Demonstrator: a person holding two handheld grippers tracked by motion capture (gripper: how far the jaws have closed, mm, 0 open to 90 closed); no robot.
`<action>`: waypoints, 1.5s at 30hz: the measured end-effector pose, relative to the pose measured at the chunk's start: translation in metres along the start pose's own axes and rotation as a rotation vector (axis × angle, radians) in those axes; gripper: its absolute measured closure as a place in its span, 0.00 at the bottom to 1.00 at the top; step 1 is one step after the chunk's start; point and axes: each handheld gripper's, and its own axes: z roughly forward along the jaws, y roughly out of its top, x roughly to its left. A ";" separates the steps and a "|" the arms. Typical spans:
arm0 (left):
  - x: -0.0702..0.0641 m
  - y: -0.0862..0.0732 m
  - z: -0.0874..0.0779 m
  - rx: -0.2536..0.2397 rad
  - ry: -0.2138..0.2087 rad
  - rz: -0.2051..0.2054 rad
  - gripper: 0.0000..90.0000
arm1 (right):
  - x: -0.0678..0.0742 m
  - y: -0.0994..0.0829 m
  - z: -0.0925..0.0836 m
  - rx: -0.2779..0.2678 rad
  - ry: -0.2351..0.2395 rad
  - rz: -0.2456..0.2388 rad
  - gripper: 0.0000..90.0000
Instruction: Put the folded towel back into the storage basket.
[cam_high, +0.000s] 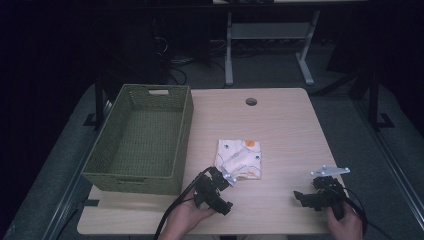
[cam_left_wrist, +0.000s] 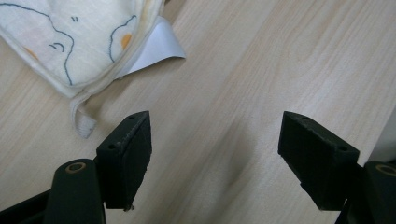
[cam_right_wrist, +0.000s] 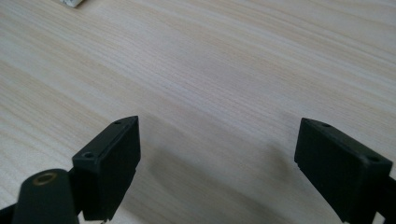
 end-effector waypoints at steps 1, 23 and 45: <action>0.001 0.000 0.000 0.006 0.000 -0.001 0.29 | -0.001 0.000 0.000 -0.001 0.002 0.002 0.16; 0.004 0.026 -0.005 -0.002 0.061 -0.068 0.29 | 0.002 0.003 0.000 -0.002 -0.004 0.003 0.16; 0.033 0.070 0.000 0.008 0.095 -0.136 0.30 | 0.002 0.004 -0.001 -0.002 -0.003 0.007 0.16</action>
